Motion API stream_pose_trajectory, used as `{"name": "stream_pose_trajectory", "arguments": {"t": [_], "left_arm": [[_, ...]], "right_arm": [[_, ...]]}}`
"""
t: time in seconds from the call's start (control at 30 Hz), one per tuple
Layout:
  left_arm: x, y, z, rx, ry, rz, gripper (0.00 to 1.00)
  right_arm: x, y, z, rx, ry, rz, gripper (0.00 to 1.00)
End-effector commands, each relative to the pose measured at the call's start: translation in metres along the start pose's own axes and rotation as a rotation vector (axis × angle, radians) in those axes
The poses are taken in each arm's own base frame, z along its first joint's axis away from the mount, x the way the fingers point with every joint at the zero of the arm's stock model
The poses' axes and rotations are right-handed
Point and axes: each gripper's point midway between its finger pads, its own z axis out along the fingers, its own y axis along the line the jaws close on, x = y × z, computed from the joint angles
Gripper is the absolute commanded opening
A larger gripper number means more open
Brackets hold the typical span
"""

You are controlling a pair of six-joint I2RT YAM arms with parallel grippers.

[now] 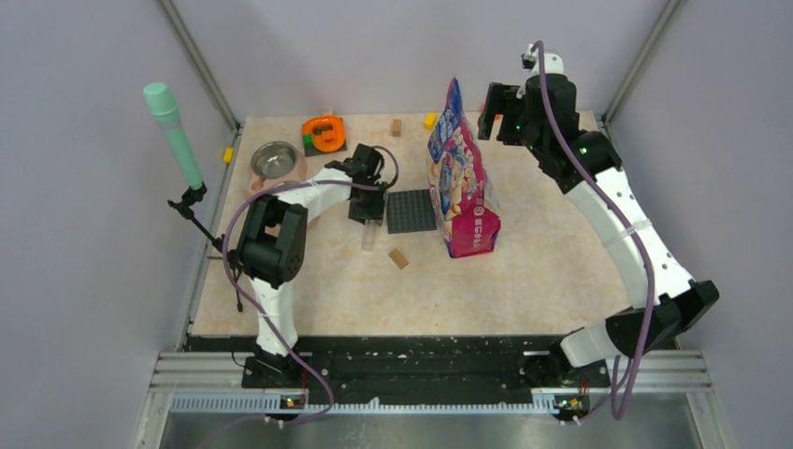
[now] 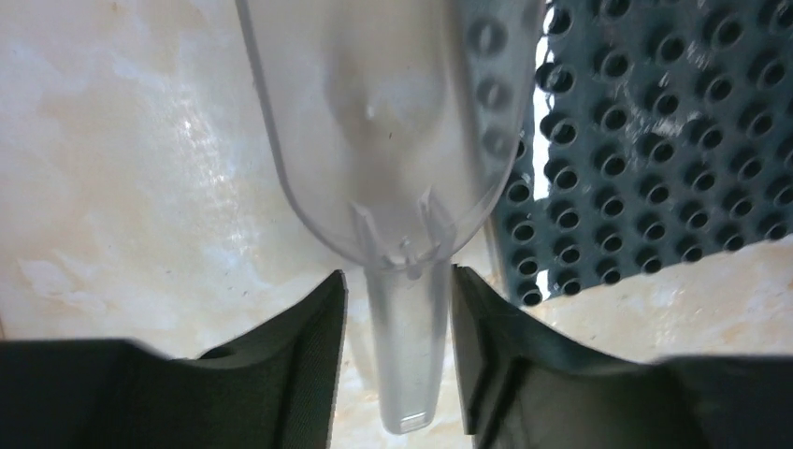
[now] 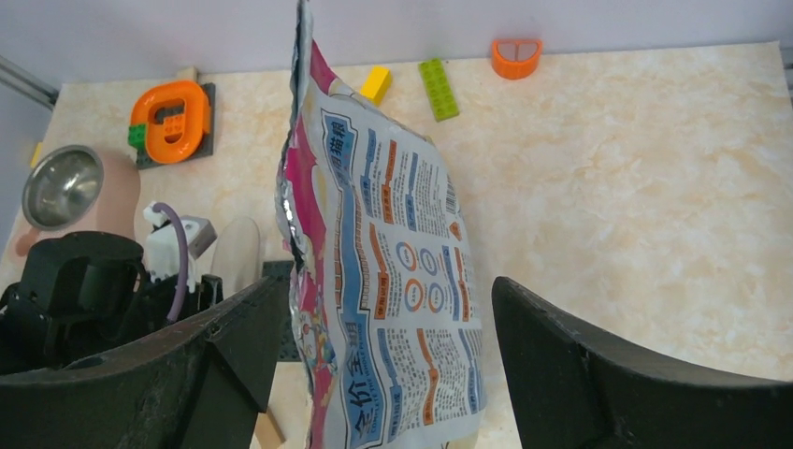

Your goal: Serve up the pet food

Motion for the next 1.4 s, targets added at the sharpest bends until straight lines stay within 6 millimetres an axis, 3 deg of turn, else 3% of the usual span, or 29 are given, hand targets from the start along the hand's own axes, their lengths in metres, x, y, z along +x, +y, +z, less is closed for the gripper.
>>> {"name": "stream_pose_trajectory", "arguments": {"t": [0.0,0.1,0.33,0.6,0.73,0.9,1.2,1.3,1.37], "left_arm": [[0.002,0.002,-0.021,0.011,0.035,0.001,0.57],[-0.011,0.001,-0.043,0.011,0.003,-0.014,0.67],[-0.06,-0.011,-0.13,0.04,-0.175,0.004,0.68],[-0.102,-0.054,-0.203,0.251,-0.34,-0.047,0.66],[-0.119,-0.085,-0.229,0.416,-0.37,-0.132,0.63],[-0.139,-0.124,-0.251,0.605,-0.378,-0.179,0.63],[-0.164,-0.157,-0.26,0.727,-0.405,-0.188,0.61],[-0.166,-0.166,-0.26,0.774,-0.399,-0.201,0.6],[-0.168,-0.173,-0.261,0.798,-0.399,-0.207,0.6]], "right_arm": [[0.004,0.007,0.01,-0.053,0.072,-0.039,0.82],[0.013,0.012,0.014,-0.073,0.116,-0.046,0.83],[0.02,0.01,0.018,-0.074,0.138,-0.038,0.79],[0.023,0.005,0.022,-0.059,0.146,-0.02,0.75],[0.027,0.0,0.026,-0.045,0.153,-0.014,0.64],[0.036,0.003,0.031,-0.077,0.181,-0.001,0.52],[0.051,0.017,0.035,-0.155,0.235,0.008,0.42],[0.056,0.017,0.038,-0.153,0.25,0.008,0.3],[0.058,0.02,0.038,-0.17,0.256,0.012,0.16]]}}
